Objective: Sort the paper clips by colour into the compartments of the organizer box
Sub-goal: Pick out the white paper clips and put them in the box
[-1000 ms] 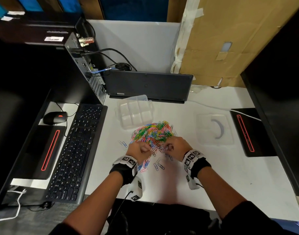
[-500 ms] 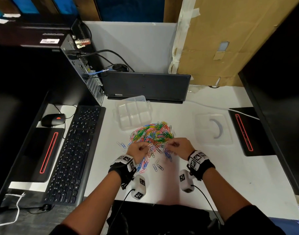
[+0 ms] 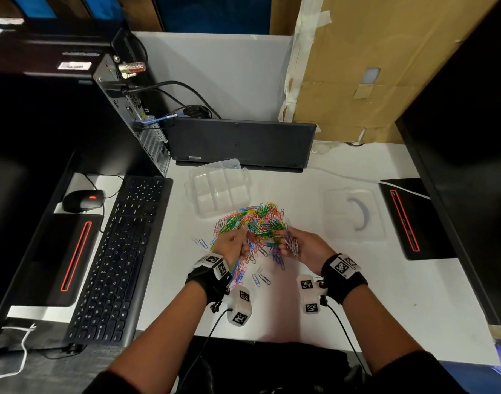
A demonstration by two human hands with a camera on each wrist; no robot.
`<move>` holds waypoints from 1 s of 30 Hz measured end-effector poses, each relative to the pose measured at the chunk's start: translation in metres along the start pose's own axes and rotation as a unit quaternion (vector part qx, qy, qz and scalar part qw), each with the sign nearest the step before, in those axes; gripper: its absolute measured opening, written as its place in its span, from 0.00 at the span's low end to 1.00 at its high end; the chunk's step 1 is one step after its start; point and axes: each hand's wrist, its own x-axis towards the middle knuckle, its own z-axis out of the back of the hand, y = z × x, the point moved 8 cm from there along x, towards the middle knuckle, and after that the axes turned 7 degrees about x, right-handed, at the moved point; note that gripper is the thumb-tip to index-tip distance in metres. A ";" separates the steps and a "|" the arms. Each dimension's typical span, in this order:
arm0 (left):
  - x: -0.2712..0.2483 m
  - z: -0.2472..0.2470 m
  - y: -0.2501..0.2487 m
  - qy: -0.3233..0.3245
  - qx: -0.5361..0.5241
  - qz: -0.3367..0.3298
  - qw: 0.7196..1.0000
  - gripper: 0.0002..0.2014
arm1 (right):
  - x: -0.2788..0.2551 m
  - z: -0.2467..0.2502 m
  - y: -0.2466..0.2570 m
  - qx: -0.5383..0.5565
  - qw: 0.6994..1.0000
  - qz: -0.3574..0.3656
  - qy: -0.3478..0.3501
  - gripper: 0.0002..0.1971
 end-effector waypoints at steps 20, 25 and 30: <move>-0.002 0.012 -0.003 -0.017 0.310 -0.103 0.945 0.06 | -0.006 -0.008 0.032 -0.323 0.937 0.130 -0.031 0.21; -0.006 0.004 -0.013 0.031 0.341 -0.147 0.928 0.07 | -0.012 -0.015 0.046 -0.380 0.907 0.177 -0.029 0.22; -0.006 -0.006 -0.017 0.056 0.445 -0.199 0.872 0.10 | -0.008 -0.017 0.017 -0.346 0.934 0.083 -0.012 0.12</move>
